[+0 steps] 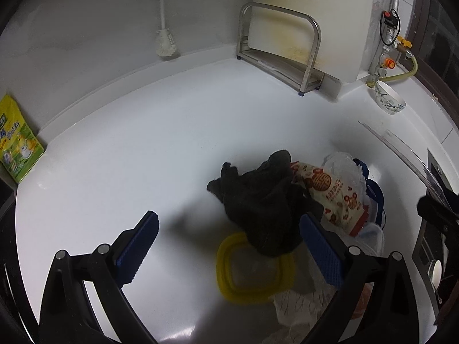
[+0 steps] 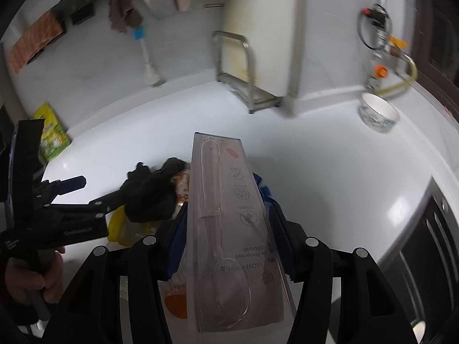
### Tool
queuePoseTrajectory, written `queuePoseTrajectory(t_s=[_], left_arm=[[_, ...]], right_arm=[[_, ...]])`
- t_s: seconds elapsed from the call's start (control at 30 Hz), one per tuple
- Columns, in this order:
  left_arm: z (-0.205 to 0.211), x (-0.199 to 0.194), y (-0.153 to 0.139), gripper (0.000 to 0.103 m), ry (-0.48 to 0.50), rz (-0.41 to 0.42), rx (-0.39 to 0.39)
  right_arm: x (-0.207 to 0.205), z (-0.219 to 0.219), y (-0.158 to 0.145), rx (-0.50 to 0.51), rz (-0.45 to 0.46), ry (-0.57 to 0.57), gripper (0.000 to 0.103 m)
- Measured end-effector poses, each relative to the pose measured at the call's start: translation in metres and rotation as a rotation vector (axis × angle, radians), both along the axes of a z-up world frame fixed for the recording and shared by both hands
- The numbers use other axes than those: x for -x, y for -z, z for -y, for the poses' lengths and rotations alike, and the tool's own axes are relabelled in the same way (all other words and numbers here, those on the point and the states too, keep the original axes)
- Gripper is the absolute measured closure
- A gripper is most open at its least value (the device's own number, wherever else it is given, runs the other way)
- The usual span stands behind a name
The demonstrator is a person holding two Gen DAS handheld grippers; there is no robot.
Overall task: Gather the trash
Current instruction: 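Grasp and lift the black glove with the left tool while the right tool lifts the pink box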
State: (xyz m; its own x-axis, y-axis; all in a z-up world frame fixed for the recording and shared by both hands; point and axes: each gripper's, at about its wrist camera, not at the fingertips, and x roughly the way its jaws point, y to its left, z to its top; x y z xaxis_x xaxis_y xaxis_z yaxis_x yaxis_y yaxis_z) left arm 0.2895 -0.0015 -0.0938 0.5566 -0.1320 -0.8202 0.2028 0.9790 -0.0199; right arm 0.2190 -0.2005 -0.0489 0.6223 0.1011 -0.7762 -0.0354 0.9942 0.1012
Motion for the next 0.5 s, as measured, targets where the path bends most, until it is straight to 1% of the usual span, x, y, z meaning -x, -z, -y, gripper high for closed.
queuePoseTrajectory(t_s=[0.13, 0.2, 0.37, 0.4, 0.47, 0.5], left_arm=[[0.008, -0.009, 0.006, 0.006, 0.016, -0.004, -0.019], [0.011, -0.013, 0.010, 0.006, 0.024, -0.006, -0.020], [0.018, -0.019, 0.023, 0.007, 0.044, -0.013, -0.054], [0.019, -0.019, 0.024, 0.008, 0.050, -0.010, -0.054], [0.019, -0.020, 0.026, 0.020, 0.062, -0.008, -0.047], [0.019, -0.019, 0.026, 0.028, 0.073, -0.013, -0.033]], right_arm=[[0.008, 0.006, 0.004, -0.038, 0.004, 0.059, 0.050], [0.012, 0.006, 0.004, -0.042, 0.009, 0.076, 0.050], [0.016, 0.004, 0.004, -0.042, 0.014, 0.093, 0.050], [0.017, 0.004, 0.004, -0.042, 0.014, 0.094, 0.050], [0.018, 0.005, 0.004, -0.044, 0.012, 0.099, 0.050], [0.019, 0.005, 0.005, -0.047, 0.011, 0.102, 0.050]])
